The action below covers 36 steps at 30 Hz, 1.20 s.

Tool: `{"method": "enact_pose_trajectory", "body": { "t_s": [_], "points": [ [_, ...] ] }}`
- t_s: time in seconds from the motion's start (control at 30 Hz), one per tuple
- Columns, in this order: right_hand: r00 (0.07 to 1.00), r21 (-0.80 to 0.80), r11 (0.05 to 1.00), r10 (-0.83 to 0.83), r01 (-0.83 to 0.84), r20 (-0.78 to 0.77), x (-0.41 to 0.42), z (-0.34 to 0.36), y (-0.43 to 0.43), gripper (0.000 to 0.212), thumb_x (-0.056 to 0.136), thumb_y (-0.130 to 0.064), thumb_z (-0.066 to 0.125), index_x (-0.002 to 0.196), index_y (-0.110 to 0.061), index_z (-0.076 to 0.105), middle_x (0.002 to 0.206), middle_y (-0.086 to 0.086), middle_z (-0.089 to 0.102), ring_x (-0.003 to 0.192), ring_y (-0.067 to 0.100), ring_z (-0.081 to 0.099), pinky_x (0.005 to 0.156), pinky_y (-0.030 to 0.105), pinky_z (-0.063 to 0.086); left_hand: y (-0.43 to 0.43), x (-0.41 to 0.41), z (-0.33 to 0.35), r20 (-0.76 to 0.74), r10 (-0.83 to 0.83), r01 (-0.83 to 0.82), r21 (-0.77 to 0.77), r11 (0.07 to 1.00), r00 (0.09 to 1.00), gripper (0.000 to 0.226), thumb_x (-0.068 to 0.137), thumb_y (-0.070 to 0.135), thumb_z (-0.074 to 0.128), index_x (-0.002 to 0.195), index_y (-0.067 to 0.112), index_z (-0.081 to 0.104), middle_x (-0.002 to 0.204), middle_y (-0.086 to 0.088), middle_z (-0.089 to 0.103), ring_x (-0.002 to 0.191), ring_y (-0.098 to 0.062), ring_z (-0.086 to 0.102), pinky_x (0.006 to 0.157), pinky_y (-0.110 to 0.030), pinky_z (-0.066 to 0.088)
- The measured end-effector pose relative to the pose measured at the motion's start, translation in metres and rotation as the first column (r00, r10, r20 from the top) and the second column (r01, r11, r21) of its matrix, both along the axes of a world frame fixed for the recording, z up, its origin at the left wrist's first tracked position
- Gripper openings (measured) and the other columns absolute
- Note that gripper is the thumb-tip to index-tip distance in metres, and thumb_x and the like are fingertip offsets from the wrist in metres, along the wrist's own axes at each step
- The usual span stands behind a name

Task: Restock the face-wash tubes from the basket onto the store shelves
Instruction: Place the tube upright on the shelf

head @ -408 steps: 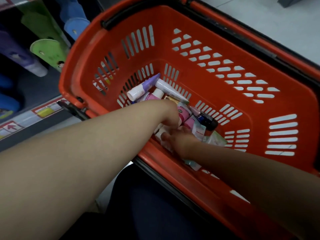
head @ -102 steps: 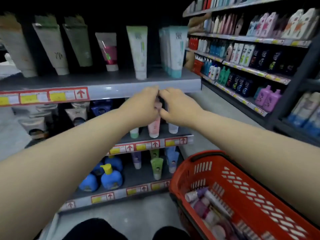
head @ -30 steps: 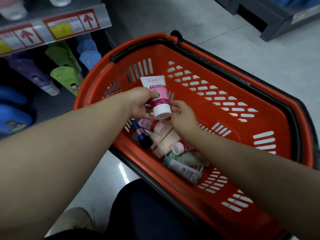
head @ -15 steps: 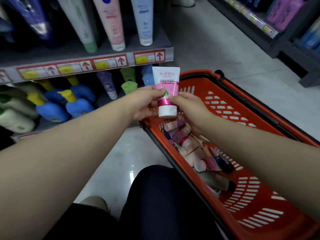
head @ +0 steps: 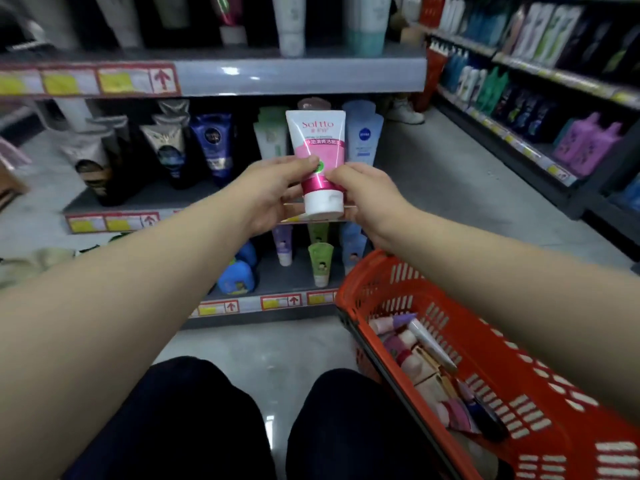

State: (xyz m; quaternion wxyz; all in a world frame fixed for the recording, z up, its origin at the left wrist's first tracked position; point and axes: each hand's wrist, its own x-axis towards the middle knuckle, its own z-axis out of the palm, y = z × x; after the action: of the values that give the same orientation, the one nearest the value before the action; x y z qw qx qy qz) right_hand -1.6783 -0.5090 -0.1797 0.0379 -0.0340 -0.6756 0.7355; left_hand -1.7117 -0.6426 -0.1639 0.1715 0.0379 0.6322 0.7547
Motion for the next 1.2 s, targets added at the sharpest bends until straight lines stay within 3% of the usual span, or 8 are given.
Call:
{"method": "enact_pose_trajectory", "body": {
  "t_s": [0.13, 0.2, 0.27, 0.37, 0.47, 0.77, 1.03, 1.2],
  "points": [
    [0.998, 0.04, 0.999, 0.025, -0.023, -0.064, -0.02, 0.039, -0.02, 0.007, 0.091, -0.015, 0.057, 0.084, -0.016, 0.06, 0.088, 0.009, 0.064, 0.08, 0.023, 0.063, 0.075, 0.04, 0.054, -0.023, -0.015, 0.037, -0.091, 0.028, -0.027, 0.009, 1.0, 0.995, 0.034, 0.086, 0.015, 0.066, 0.117, 0.006, 0.056, 0.08, 0.001, 0.07, 0.063, -0.008, 0.069, 0.057, -0.027, 0.056],
    [0.994, 0.05, 0.998, 0.034, -0.029, -0.1, -0.032, 0.056, -0.029, 0.005, 0.091, -0.015, 0.056, 0.088, -0.015, 0.059, 0.089, 0.008, 0.064, 0.079, 0.02, 0.063, 0.068, 0.032, 0.055, -0.034, -0.025, 0.055, -0.121, 0.047, -0.046, 0.011, 0.999, 0.992, 0.044, 0.084, 0.014, 0.068, 0.125, 0.007, 0.054, 0.096, -0.004, 0.071, 0.078, -0.012, 0.071, 0.063, -0.03, 0.056],
    [0.991, 0.057, 0.998, 0.041, -0.034, -0.131, -0.045, 0.072, -0.037, 0.005, 0.092, -0.015, 0.055, 0.09, -0.016, 0.06, 0.088, 0.004, 0.065, 0.077, 0.016, 0.064, 0.065, 0.028, 0.056, -0.043, -0.036, 0.071, -0.143, 0.067, -0.064, 0.024, 0.998, 0.987, 0.042, 0.084, 0.012, 0.068, 0.123, 0.009, 0.054, 0.106, -0.007, 0.07, 0.086, -0.015, 0.07, 0.068, -0.032, 0.057],
    [0.984, 0.093, 0.995, 0.054, -0.039, -0.17, -0.067, 0.093, -0.048, 0.006, 0.091, -0.017, 0.056, 0.09, -0.017, 0.062, 0.091, 0.006, 0.067, 0.083, 0.019, 0.066, 0.076, 0.035, 0.056, -0.053, -0.055, 0.093, -0.205, 0.099, -0.094, 0.034, 0.995, 0.974, 0.037, 0.082, 0.012, 0.07, 0.116, 0.011, 0.055, 0.108, -0.007, 0.07, 0.087, -0.016, 0.07, 0.07, -0.034, 0.056],
    [0.975, 0.126, 0.992, 0.033, -0.005, -0.221, -0.095, 0.115, -0.06, 0.006, 0.089, -0.016, 0.058, 0.084, -0.016, 0.063, 0.085, 0.004, 0.066, 0.079, 0.018, 0.065, 0.067, 0.032, 0.057, -0.065, -0.08, 0.115, -0.293, 0.125, -0.118, 0.042, 0.992, 0.948, 0.033, 0.082, 0.01, 0.07, 0.112, 0.01, 0.055, 0.111, -0.009, 0.068, 0.087, -0.017, 0.07, 0.066, -0.032, 0.058],
    [0.949, 0.285, 0.95, -0.031, 0.125, -0.314, -0.199, 0.154, -0.096, 0.016, 0.088, -0.016, 0.063, 0.104, -0.016, 0.062, 0.102, 0.006, 0.069, 0.098, 0.021, 0.066, 0.09, 0.04, 0.054, -0.093, -0.18, 0.149, -0.473, 0.217, -0.267, -0.04, 0.963, 0.854, 0.037, 0.084, 0.008, 0.069, 0.12, 0.007, 0.059, 0.114, -0.012, 0.067, 0.104, -0.027, 0.066, 0.086, -0.045, 0.056],
    [0.919, 0.395, 0.863, -0.173, 0.314, -0.354, -0.283, 0.146, -0.113, 0.021, 0.085, -0.01, 0.065, 0.106, -0.009, 0.065, 0.105, 0.009, 0.069, 0.094, 0.02, 0.063, 0.082, 0.031, 0.05, -0.099, -0.243, 0.144, -0.532, 0.13, -0.268, -0.192, 0.944, 0.837, 0.038, 0.087, -0.002, 0.059, 0.12, 0.017, 0.061, 0.105, 0.002, 0.066, 0.082, -0.004, 0.061, 0.071, -0.014, 0.051],
    [0.939, 0.489, 0.808, -0.222, 0.328, -0.263, -0.311, 0.138, -0.112, 0.02, 0.086, -0.007, 0.061, 0.106, -0.005, 0.064, 0.108, 0.015, 0.068, 0.099, 0.025, 0.063, 0.082, 0.032, 0.05, -0.1, -0.263, 0.138, -0.508, -0.003, -0.201, -0.345, 0.917, 0.861, 0.047, 0.088, 0.001, 0.056, 0.131, 0.02, 0.054, 0.118, 0.005, 0.061, 0.102, -0.009, 0.057, 0.081, -0.019, 0.047]
  ]
}}
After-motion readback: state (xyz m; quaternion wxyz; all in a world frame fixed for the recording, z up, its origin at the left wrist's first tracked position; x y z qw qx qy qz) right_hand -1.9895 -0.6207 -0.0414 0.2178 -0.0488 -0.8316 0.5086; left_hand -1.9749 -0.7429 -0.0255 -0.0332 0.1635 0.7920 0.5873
